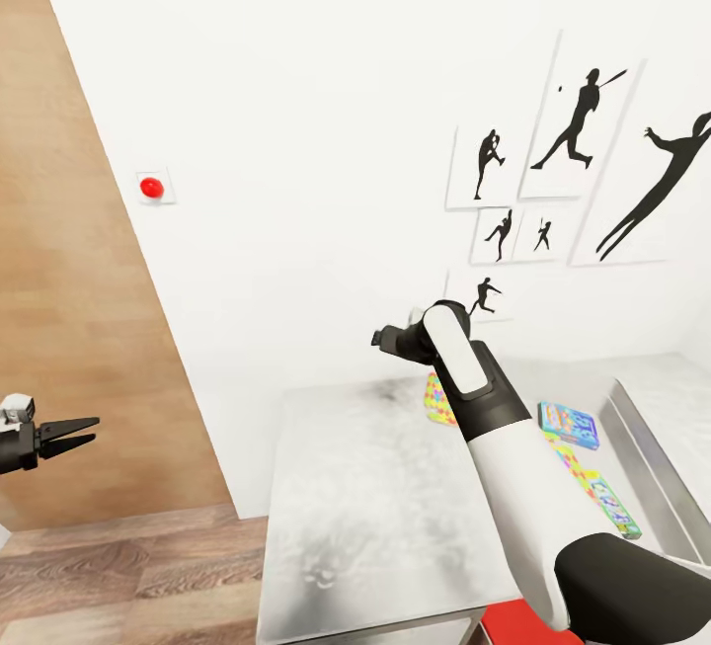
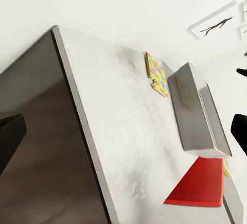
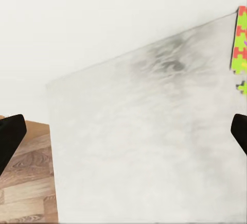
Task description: Put all the toys in the child's room - the three board games (two on the bed and one on the table), the two jigsaw puzzles on the table, and the tennis ball on the table - inside the toy box on the table in the child's room.
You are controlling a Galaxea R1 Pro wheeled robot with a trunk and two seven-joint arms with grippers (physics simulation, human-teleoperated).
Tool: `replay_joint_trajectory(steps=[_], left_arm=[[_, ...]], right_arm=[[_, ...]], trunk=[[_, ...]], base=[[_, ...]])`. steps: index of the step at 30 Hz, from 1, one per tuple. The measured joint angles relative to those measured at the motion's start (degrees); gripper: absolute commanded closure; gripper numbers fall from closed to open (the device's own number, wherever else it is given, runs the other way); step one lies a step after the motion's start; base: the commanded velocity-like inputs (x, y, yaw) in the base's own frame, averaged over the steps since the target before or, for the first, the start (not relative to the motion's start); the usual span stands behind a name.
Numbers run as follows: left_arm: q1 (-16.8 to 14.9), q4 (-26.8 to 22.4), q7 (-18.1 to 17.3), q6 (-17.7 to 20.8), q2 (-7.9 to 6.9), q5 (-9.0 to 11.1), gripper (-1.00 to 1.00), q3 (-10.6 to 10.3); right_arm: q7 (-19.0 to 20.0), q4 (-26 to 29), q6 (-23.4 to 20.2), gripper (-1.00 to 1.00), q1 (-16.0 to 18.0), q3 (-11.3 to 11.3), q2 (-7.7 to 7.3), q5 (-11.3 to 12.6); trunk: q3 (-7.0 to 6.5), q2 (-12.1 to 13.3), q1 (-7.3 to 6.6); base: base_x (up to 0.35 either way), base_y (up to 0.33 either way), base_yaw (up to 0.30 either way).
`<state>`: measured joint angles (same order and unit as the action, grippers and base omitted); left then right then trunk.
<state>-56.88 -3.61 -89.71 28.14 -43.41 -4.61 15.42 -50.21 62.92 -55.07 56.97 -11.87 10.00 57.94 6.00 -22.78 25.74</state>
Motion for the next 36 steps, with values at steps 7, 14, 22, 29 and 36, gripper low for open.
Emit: replay_joint_trajectory(steps=[7,14,22,29,36], left_arm=[[0.0,0.0,0.0,0.0,0.0,0.0,-1.0,0.0],[0.0,0.0,0.0,0.0,0.08,0.0,-1.0,0.0],[0.0,0.0,0.0,-0.15,0.09,0.07,-1.0,-0.01],[0.0,0.0,0.0,-0.22,0.09,0.08,-1.0,-0.02],[0.0,0.0,0.0,-0.2,0.16,0.08,-1.0,-0.08]], right_arm=[[0.0,-0.84,0.0,-1.0,0.02,-0.27,0.0,0.0],[-0.36,-4.6,0.02,-1.0,1.8,-0.02,0.0,-0.05],[-0.69,-21.85,4.48,-1.0,10.61,0.45,-1.77,-1.91],[-0.74,-30.21,6.43,-1.0,13.38,0.62,-4.78,-2.23],[-0.78,-36.71,7.25,-1.0,14.58,0.88,-9.53,-2.17]], trunk=[[0.0,0.0,0.0],[0.0,0.0,0.0],[0.0,0.0,0.0],[0.0,0.0,0.0],[0.0,0.0,0.0]], base=[[0.035,0.0,0.0],[0.011,0.0,0.0],[0.001,0.0,0.0],[0.0,0.0,0.0],[0.0,0.0,0.0]])
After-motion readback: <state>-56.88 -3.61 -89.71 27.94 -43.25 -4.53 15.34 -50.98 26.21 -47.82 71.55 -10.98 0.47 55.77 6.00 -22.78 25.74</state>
